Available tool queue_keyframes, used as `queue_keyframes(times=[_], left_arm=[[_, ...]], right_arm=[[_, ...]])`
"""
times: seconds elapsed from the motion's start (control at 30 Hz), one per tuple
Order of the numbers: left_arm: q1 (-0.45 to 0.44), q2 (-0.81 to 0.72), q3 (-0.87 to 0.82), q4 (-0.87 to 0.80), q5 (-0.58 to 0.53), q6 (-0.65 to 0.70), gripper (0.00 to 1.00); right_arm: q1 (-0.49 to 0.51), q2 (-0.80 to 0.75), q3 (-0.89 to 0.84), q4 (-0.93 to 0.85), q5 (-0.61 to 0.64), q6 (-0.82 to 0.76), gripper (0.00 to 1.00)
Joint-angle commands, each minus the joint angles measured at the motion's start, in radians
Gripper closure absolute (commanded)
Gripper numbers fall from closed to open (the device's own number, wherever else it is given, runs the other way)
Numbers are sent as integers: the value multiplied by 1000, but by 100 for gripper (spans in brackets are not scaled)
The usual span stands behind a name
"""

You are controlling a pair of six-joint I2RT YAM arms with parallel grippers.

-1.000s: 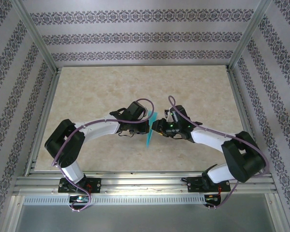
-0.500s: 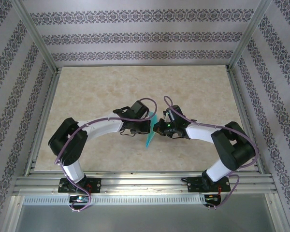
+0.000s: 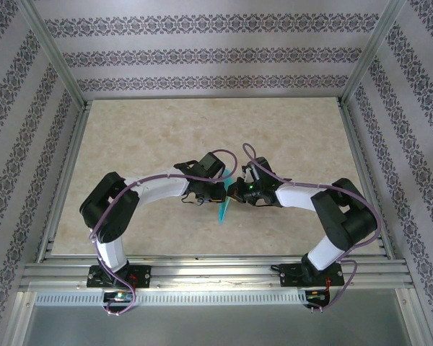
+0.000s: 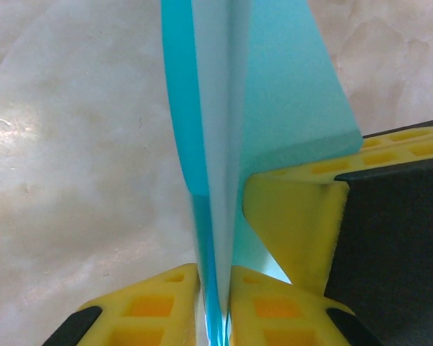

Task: Fold a paper plane with a square sheet of paper (pick it up from the middle)
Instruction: Move a paper plane to the center of the table.

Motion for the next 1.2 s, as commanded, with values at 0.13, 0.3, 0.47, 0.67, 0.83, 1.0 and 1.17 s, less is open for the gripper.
queue_keyframes(times=[0.13, 0.3, 0.47, 0.67, 0.83, 1.0, 1.17], left_arm=[[-18, 13, 42, -65, -24, 23, 77], [-22, -5, 47, -95, -72, 33, 74], [-23, -9, 55, -128, -110, 36, 69], [-25, -27, 40, -121, -126, 30, 62], [-25, -58, 26, -116, -146, 27, 56], [-28, -98, 11, -96, -158, 24, 54], [-31, -127, -26, -2, -95, 14, 59]], right_arm=[[2, 15, -9, 19, -16, -8, 100], [1, 16, -13, 19, -12, -9, 100], [1, 24, -16, 25, -14, -8, 100], [1, 36, -20, 27, -7, -7, 100], [-1, 43, -23, 34, -8, -8, 100], [0, 45, -23, 40, -11, -4, 100], [0, 41, -24, 38, -13, -5, 100]])
